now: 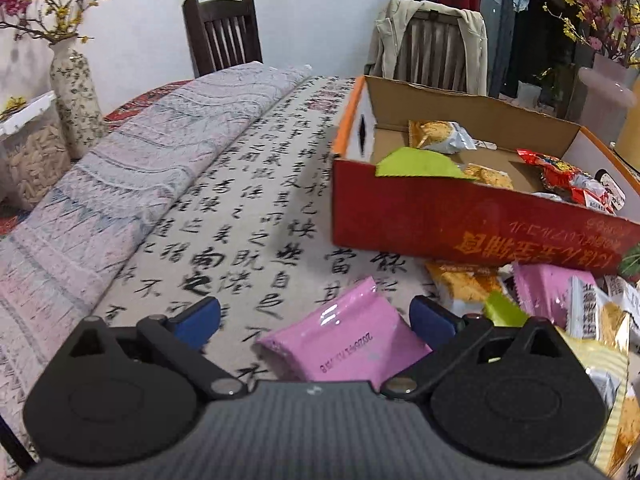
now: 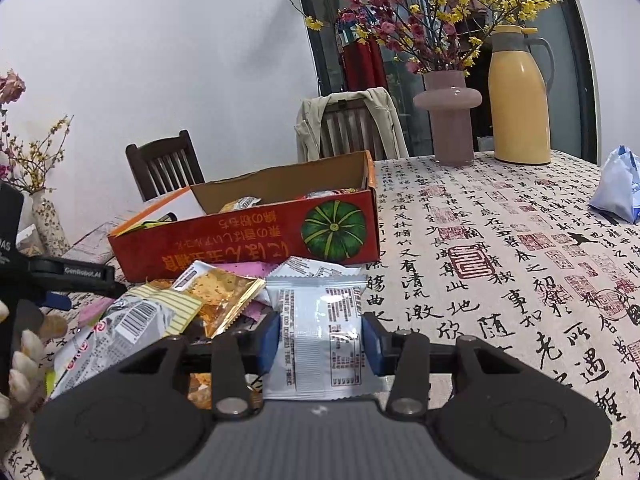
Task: Organize snacks
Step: 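Grasp the pink packet with the left tool while the right tool holds the sachet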
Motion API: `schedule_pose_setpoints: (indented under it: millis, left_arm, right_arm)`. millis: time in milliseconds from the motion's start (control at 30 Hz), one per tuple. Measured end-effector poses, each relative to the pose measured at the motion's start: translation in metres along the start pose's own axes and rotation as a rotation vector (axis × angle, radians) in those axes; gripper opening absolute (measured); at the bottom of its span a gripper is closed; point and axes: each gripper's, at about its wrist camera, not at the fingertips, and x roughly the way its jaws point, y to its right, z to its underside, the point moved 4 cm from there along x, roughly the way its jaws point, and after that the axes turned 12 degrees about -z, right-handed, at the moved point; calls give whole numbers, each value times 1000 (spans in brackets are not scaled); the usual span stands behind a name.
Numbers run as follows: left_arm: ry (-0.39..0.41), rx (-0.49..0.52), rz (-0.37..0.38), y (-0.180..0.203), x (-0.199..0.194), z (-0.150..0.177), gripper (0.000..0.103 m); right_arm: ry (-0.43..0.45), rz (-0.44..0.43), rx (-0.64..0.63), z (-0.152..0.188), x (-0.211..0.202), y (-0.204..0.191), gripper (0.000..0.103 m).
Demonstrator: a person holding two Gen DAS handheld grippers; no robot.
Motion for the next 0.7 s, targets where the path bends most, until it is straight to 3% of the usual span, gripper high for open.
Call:
schedule_pose_setpoints:
  millis: [333,467,700]
  left_arm:
    - [-9,-66,-56,-51,-9,17,102]
    - [66,-78,-7,-66,-24,17,103]
    - [142,60,72,-70,-41,27,103]
  right_arm:
    - [7,-7,1,0,-1,-1,43]
    - [6,-5,0,1,-1,-1,43]
    - [6,-2,-2,1,-2,-1,43]
